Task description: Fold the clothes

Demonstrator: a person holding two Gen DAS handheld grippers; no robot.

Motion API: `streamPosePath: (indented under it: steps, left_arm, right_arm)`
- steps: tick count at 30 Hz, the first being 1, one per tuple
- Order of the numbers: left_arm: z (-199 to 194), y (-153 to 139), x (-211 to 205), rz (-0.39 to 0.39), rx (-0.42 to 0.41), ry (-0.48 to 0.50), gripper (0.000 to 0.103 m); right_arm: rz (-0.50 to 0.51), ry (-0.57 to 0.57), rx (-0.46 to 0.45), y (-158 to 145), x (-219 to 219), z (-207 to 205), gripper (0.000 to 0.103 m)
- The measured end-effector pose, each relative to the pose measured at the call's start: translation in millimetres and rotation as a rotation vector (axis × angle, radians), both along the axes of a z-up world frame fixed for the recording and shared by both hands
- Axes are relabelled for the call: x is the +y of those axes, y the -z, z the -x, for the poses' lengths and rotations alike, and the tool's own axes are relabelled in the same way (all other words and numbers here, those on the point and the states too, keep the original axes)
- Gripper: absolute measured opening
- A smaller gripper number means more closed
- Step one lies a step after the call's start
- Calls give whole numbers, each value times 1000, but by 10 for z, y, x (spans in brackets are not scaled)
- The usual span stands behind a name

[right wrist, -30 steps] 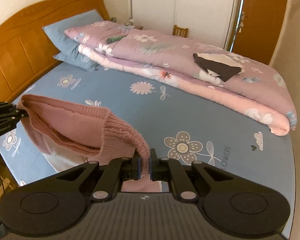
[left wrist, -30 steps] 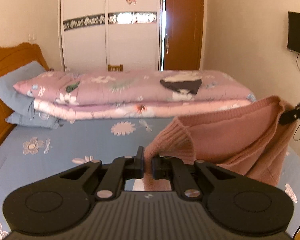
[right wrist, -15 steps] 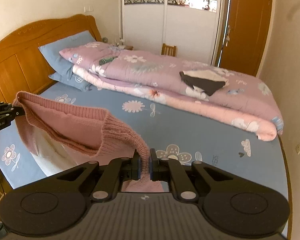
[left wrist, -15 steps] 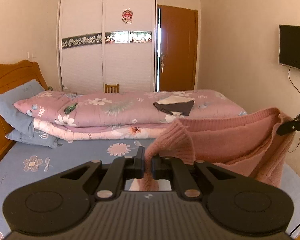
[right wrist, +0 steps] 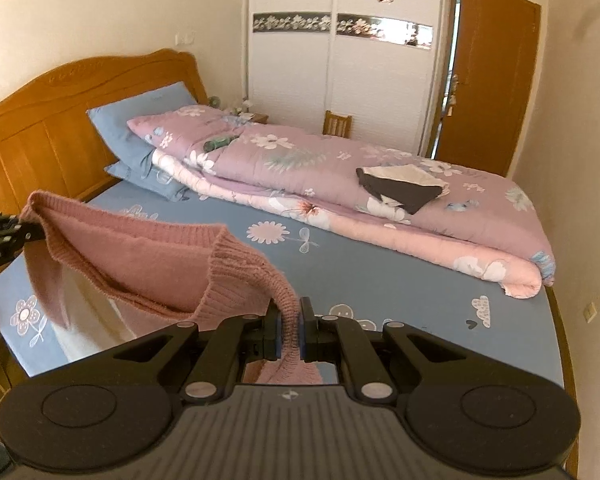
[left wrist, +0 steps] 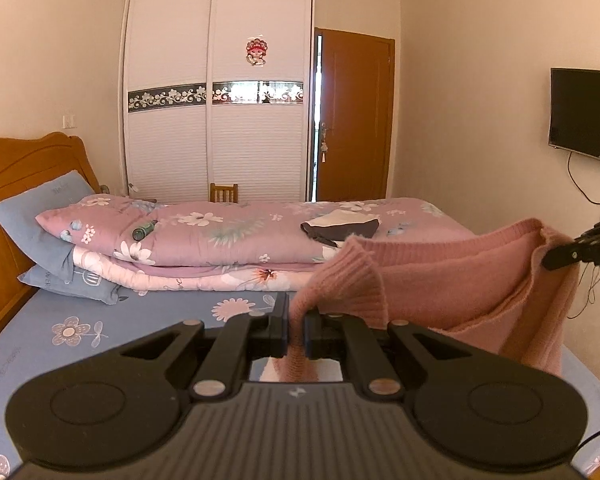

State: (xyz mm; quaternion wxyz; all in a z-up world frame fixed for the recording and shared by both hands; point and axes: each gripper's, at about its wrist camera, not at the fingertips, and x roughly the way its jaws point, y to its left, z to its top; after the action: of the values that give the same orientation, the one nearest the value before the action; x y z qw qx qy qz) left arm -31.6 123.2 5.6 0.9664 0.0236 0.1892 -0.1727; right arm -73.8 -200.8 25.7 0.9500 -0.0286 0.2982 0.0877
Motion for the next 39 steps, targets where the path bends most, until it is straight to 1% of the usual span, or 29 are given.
streamPosePath:
  steps: [3, 7, 13, 22, 28, 31, 34, 36, 39]
  left_arm:
    - [133, -24, -14, 4, 10, -5, 5]
    - [310, -33, -24, 8, 34, -18, 5]
    - [525, -57, -46, 7, 45, -34, 5]
    - [765, -162, -74, -30, 55, -28, 5]
    - [826, -241, -118, -63, 68, -20, 5]
    - [793, -200, -138, -74, 97, -14, 5]
    - [675, -58, -163, -80, 164, -25, 5]
    - [597, 45, -183, -89, 195, -22, 5]
    - [488, 154, -220, -104, 218, -7, 5]
  right_arm:
    - [-29, 25, -16, -12, -16, 151, 10]
    - [-52, 31, -5, 4, -38, 335, 10]
    - [-46, 14, 7, -6, -54, 540, 10]
    - [-15, -40, 24, -65, -60, 790, 10]
    - [-1, -78, 40, -121, -69, 887, 10]
    - [-6, -91, 69, -56, -89, 869, 10]
    - [-14, -83, 118, 110, -112, 769, 10]
    - [-13, -75, 148, 229, -115, 696, 10]
    - [-13, -57, 185, 380, -122, 582, 10]
